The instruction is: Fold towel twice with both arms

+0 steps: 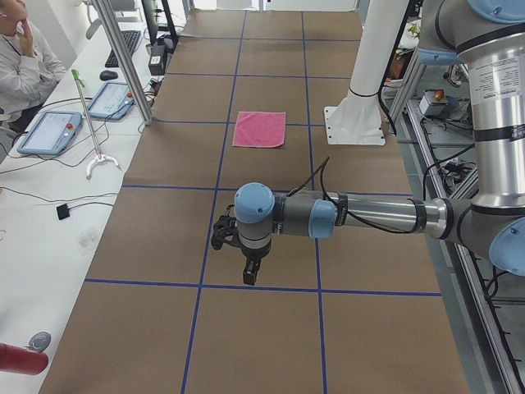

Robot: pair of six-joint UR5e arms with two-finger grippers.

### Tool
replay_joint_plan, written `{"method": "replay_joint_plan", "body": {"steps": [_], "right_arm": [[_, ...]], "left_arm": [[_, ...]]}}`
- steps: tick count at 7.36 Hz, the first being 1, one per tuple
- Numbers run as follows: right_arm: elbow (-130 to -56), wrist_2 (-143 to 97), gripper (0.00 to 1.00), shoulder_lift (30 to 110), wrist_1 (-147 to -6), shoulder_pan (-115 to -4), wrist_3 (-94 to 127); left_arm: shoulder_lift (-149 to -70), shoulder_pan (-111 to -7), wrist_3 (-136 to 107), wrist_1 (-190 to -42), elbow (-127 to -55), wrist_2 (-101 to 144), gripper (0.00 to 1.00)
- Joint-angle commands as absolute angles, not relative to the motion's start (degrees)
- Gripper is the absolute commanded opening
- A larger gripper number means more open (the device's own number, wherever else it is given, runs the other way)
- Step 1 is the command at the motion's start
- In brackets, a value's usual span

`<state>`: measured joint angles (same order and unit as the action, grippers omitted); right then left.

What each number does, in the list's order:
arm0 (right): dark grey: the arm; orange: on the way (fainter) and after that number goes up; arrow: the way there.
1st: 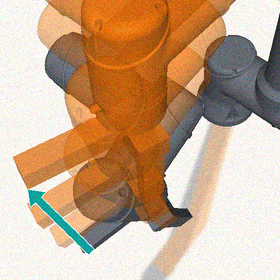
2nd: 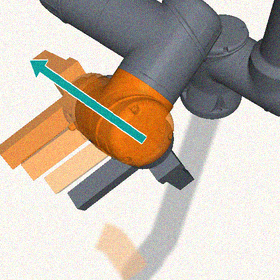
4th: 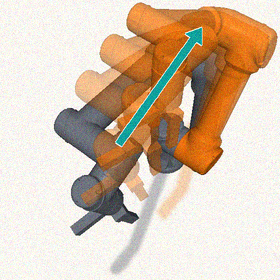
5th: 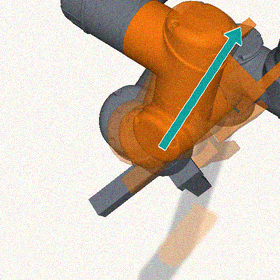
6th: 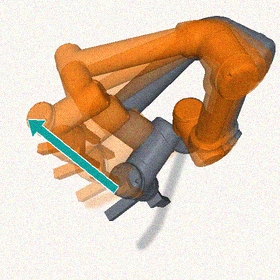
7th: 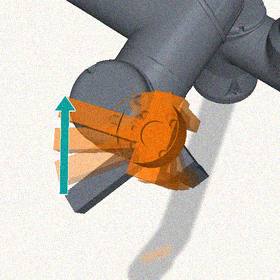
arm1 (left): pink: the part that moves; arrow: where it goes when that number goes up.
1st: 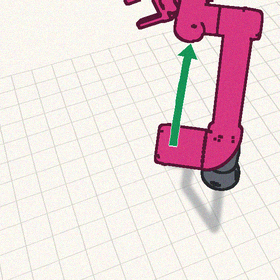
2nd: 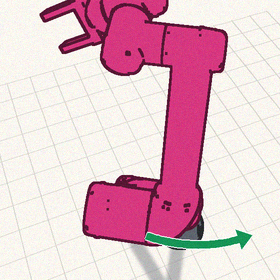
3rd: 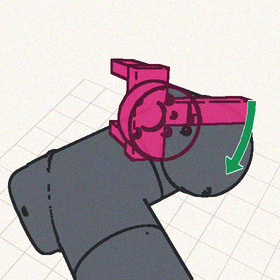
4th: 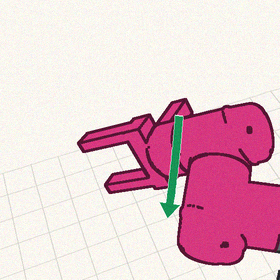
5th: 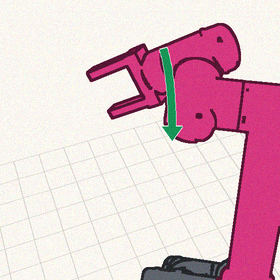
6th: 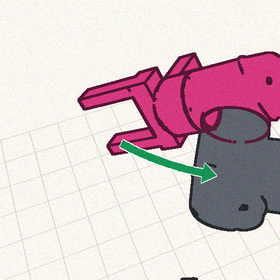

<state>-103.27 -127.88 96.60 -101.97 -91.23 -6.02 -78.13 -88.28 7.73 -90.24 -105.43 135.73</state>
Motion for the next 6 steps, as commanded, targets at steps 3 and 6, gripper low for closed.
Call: {"method": "replay_joint_plan", "body": {"steps": [3,6], "right_arm": [[-103.3,-127.7,1.0,96.6,-102.0,-91.1,-6.1],[-103.3,-128.1,1.0,95.8,-101.9,-90.3,-6.0]], "left_arm": [[-77.3,-88.1,7.7,-90.2,-108.2,135.9,1.0],[-77.4,-88.0,7.7,-90.4,-109.7,136.0,1.0]]}}
